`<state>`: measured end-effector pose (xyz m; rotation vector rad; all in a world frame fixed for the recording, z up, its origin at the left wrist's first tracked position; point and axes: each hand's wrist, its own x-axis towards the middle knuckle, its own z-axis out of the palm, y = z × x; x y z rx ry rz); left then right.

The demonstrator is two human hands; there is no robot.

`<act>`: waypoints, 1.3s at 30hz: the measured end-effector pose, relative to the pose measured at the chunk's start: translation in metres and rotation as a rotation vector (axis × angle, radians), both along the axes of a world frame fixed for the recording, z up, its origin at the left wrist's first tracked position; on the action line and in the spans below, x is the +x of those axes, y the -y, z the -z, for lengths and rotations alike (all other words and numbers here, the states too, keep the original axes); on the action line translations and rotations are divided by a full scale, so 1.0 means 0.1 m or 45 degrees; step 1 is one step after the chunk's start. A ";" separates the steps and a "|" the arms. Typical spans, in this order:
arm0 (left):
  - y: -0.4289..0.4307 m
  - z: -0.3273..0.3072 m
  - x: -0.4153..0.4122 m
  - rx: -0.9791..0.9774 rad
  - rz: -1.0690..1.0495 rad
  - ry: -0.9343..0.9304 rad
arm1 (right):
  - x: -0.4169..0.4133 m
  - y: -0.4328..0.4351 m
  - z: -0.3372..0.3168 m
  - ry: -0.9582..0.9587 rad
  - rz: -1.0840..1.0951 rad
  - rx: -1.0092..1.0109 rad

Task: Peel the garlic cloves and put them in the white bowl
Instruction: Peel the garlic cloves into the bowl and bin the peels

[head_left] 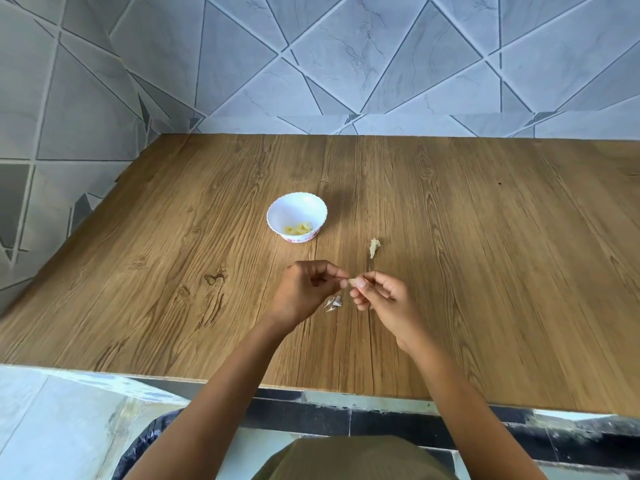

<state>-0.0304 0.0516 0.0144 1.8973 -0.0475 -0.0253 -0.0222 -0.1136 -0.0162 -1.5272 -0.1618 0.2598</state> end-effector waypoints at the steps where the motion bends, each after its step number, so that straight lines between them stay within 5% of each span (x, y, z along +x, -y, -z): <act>1: 0.00 0.01 0.00 -0.008 -0.010 -0.016 | 0.00 -0.01 0.00 0.004 0.000 -0.002; 12: 0.01 0.01 0.01 0.031 -0.019 -0.066 | 0.02 0.02 -0.07 0.446 0.079 -0.423; 23: 0.00 0.01 -0.06 -0.182 -0.055 -0.176 | -0.02 -0.02 -0.04 0.389 0.100 -0.375; 30: 0.00 0.00 -0.04 -0.103 -0.075 -0.205 | -0.04 -0.03 -0.08 0.752 0.132 -0.697; 39: 0.02 0.00 -0.08 -0.113 -0.023 -0.212 | -0.03 0.01 -0.08 0.543 0.033 -0.546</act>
